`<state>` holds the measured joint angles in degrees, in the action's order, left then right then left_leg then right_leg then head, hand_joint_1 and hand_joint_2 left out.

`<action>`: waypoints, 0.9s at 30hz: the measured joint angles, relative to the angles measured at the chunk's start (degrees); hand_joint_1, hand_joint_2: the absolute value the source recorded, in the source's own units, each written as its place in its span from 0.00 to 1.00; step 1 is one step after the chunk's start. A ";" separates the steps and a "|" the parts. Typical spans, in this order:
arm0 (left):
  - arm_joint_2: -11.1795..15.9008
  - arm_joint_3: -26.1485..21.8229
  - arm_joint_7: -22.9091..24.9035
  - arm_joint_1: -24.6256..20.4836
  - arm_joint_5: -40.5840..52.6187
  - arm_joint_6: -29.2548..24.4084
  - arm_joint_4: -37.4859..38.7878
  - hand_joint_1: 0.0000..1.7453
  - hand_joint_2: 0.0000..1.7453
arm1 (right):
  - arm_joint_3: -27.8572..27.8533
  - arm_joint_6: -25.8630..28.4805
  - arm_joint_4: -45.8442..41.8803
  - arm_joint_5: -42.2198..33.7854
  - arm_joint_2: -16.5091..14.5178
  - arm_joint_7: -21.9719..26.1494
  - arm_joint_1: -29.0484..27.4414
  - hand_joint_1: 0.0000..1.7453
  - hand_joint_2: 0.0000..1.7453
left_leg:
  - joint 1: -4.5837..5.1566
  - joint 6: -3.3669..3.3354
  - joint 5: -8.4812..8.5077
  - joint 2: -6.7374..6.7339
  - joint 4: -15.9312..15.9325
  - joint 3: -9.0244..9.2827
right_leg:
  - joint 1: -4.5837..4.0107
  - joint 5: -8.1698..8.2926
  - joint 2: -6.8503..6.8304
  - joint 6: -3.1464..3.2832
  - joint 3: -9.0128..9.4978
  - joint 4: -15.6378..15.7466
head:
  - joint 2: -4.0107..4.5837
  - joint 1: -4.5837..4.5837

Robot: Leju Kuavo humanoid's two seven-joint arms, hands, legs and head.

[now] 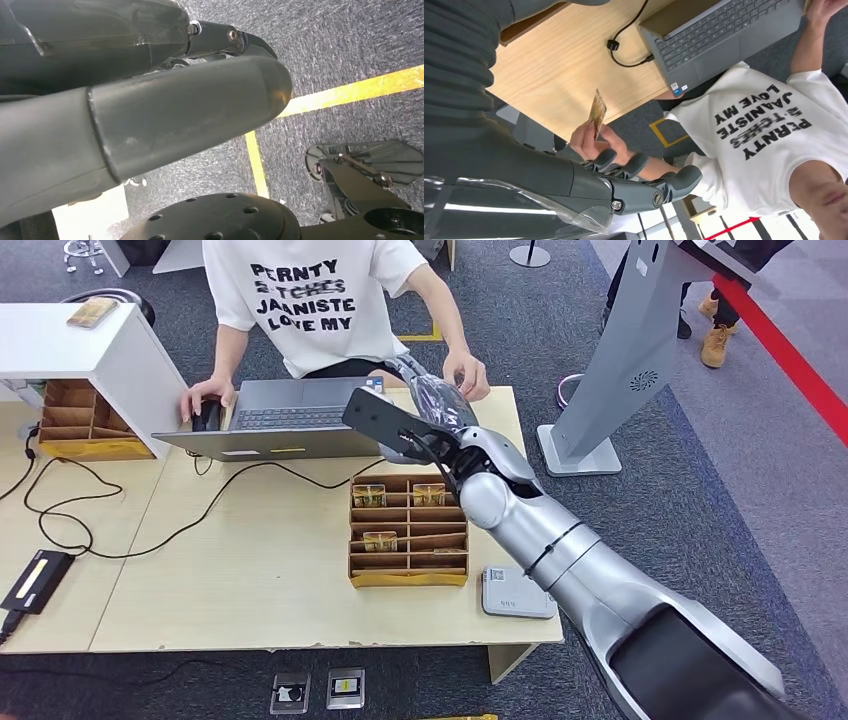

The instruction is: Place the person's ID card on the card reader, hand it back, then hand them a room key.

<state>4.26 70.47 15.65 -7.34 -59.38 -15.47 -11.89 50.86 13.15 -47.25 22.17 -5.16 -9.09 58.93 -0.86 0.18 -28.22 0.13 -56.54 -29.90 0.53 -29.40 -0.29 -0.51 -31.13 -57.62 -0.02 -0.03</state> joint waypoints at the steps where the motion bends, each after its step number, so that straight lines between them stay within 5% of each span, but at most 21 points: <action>1: 0.00 0.00 0.00 0.00 -0.09 -0.02 0.00 0.00 0.00 | 0.00 0.05 -0.08 0.03 -0.05 -0.02 -0.03 0.00 1.00 | 0.00 0.00 0.00 0.00 0.00 0.00 | 0.00 0.00 0.00 0.00 0.00 0.00 | 0.00 0.00; 13: 0.02 -0.02 0.00 0.02 -0.45 -0.09 0.00 0.00 0.00 | -0.09 2.73 -5.09 0.23 0.22 -0.20 -1.85 0.00 1.00 | 0.00 0.00 0.00 -0.02 0.00 0.03 | 0.00 0.00 0.02 0.00 0.00 0.00 | 0.00 0.00; 27: -0.02 -0.02 0.51 0.11 -2.43 -1.02 0.00 0.00 0.00 | -0.98 4.68 -20.91 5.89 2.96 -3.60 -9.27 0.00 1.00 | 0.00 0.00 0.00 -0.04 0.00 0.05 | 0.00 0.00 0.04 0.00 -0.01 0.01 | 0.00 0.01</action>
<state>4.25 70.44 16.16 -7.23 -61.81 -16.50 -11.89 49.88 17.82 -68.16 28.06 -2.20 -12.68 49.66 -0.86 0.18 -28.22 0.09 -56.54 -29.86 0.53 -29.40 -0.25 -0.50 -31.13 -57.61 -0.02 -0.02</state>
